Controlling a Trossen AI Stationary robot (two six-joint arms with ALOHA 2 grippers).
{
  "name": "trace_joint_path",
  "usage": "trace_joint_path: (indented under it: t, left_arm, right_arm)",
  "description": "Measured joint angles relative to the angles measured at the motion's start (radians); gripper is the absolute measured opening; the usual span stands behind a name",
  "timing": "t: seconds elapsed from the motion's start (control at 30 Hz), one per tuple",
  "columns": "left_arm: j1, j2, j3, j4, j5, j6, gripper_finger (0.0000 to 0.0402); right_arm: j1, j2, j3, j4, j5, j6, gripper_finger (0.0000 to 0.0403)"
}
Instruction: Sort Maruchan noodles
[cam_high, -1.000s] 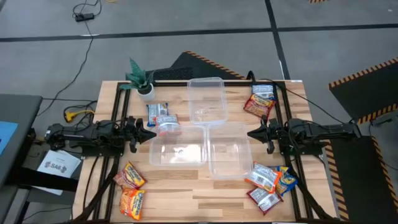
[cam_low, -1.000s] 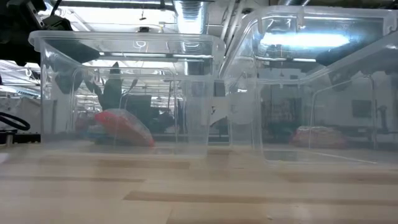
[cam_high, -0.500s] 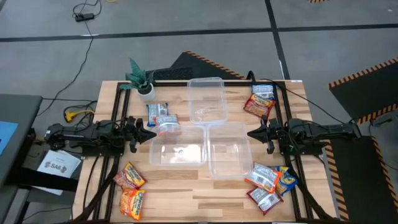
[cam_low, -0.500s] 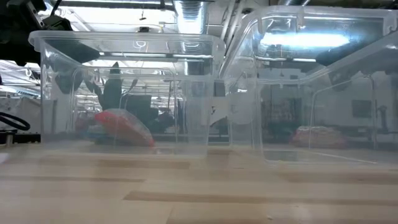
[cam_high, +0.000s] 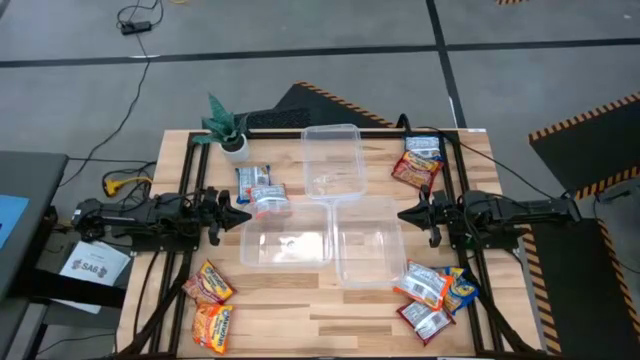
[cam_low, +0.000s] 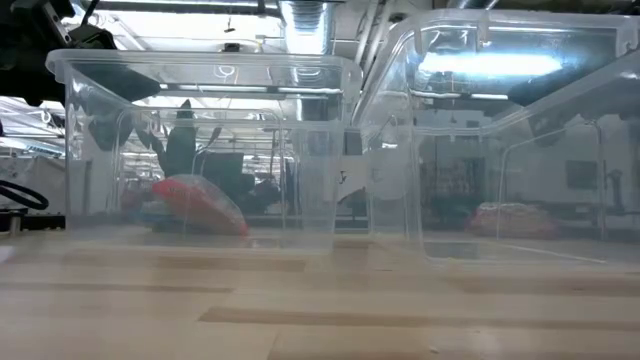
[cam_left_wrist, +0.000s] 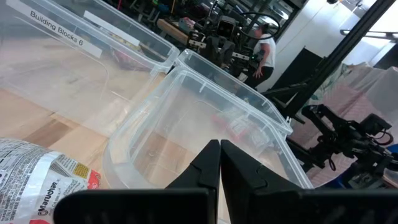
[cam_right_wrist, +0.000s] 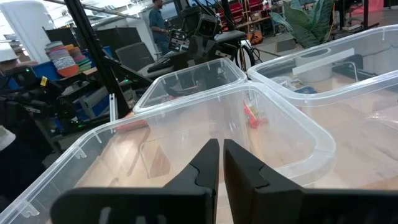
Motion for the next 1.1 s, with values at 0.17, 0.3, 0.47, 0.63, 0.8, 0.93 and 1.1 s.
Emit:
trace_joint_path:
  t: [0.17, 0.3, 0.47, 0.63, 0.8, 0.93, 1.1]
  left_arm:
    - [0.0, 0.0, 0.0, 0.0, 0.0, 0.0, 0.0]
    - [0.0, 0.0, 0.0, 0.0, 0.0, 0.0, 0.0]
    - [0.0, 0.0, 0.0, 0.0, 0.0, 0.0, 0.0]
    - [0.0, 0.0, 0.0, 0.0, 0.0, 0.0, 0.0]
    - [0.0, 0.0, 0.0, 0.0, 0.0, 0.0, 0.0]
    - [0.0, 0.0, 0.0, 0.0, 0.0, 0.0, 0.0]
    - [0.0, 0.0, 0.0, 0.0, 0.0, 0.0, 0.0]
  right_arm:
    - [0.0, 0.0, 0.0, 0.0, 0.0, 0.0, 0.0047]
    - [0.0, 0.0, 0.0, 0.0, 0.0, 0.0, 0.0047]
    - [0.0, 0.0, 0.0, 0.0, 0.0, 0.0, 0.0047]
    - [-0.003, 0.001, 0.0, 0.049, 0.062, 0.021, 0.0047]
    - [-0.03, 0.0, 0.0, 0.484, 0.346, 0.218, 0.0047]
    - [-0.068, 0.0, 0.02, 0.715, 0.58, 0.351, 0.0047]
    - [-0.153, 0.065, 0.167, 0.462, 0.63, 0.424, 0.0046]
